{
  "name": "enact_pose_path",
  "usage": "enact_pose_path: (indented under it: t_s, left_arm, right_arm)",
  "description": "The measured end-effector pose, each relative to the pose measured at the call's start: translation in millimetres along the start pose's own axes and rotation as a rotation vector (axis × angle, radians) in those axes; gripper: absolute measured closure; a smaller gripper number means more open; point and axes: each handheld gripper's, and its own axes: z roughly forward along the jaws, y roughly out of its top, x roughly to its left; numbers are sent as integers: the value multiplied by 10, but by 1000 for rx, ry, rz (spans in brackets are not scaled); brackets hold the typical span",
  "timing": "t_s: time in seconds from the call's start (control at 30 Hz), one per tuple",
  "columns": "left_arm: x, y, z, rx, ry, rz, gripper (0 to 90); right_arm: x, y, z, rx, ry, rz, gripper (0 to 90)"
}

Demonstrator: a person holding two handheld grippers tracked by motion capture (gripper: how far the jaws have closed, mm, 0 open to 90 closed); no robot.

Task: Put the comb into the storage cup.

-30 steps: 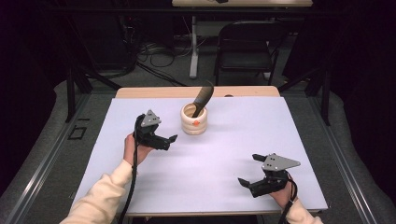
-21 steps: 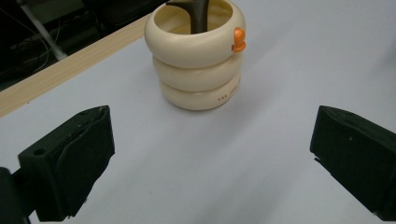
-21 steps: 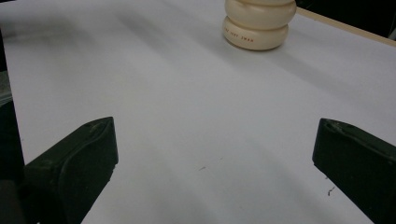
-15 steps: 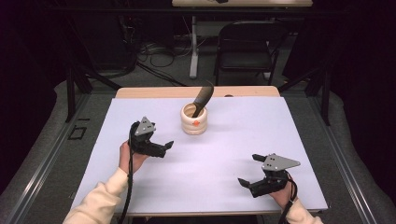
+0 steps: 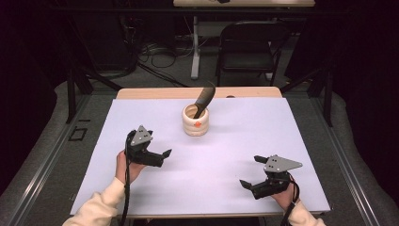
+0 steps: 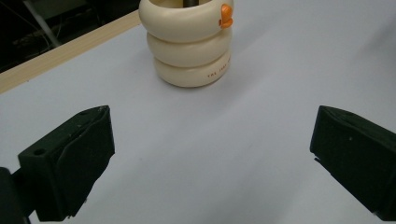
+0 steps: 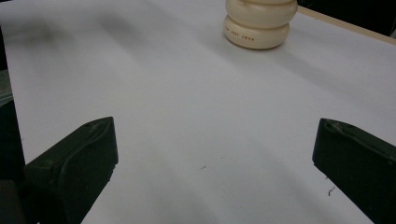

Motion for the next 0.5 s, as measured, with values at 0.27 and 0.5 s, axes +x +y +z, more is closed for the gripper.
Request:
enact_pose_path:
  t_s: [0.27, 0.5]
  left_arm:
    - [-30, -71, -69, -4, 10, -3, 0]
    - [-68, -131, -124, -9, 19, -3, 0]
  right_arm:
    - [1, 1, 0, 2, -4, -1, 0]
    - [3, 2, 1, 1, -1, -2, 0]
